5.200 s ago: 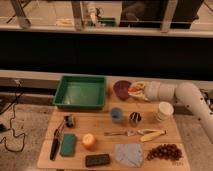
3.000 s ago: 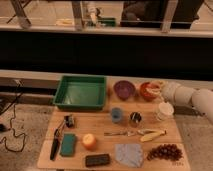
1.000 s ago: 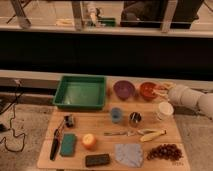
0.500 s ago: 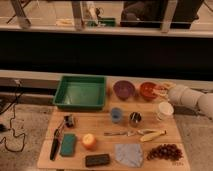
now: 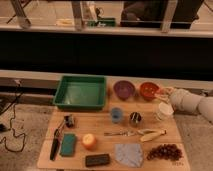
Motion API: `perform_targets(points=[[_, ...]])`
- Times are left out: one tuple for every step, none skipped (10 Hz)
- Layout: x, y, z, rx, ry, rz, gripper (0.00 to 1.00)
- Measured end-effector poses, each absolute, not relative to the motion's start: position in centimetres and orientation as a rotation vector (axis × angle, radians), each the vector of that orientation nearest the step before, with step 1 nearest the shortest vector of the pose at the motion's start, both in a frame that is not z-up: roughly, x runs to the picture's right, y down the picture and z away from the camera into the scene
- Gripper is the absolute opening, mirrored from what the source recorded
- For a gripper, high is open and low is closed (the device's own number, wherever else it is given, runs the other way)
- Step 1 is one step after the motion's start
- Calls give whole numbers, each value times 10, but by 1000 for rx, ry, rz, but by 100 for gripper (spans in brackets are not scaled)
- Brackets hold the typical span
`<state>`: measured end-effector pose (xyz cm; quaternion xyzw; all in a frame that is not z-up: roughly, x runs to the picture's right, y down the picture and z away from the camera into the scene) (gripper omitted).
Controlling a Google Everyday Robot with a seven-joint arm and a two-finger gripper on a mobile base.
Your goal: Place pepper in paper cup
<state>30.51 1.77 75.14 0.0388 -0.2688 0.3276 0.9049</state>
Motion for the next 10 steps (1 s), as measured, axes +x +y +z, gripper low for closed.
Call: perform_targets(points=[[299, 22, 754, 59, -569, 671, 7], [293, 23, 755, 50, -592, 671, 7], [286, 21, 755, 41, -623, 675, 7], [281, 20, 756, 33, -658, 692, 7], [280, 19, 757, 29, -679, 705, 7], [278, 19, 759, 22, -696, 719, 7], [278, 19, 761, 17, -707, 733, 7], [280, 18, 763, 14, -715, 750, 7], [282, 17, 765, 13, -720, 763, 7], [286, 16, 767, 14, -725, 778, 7]])
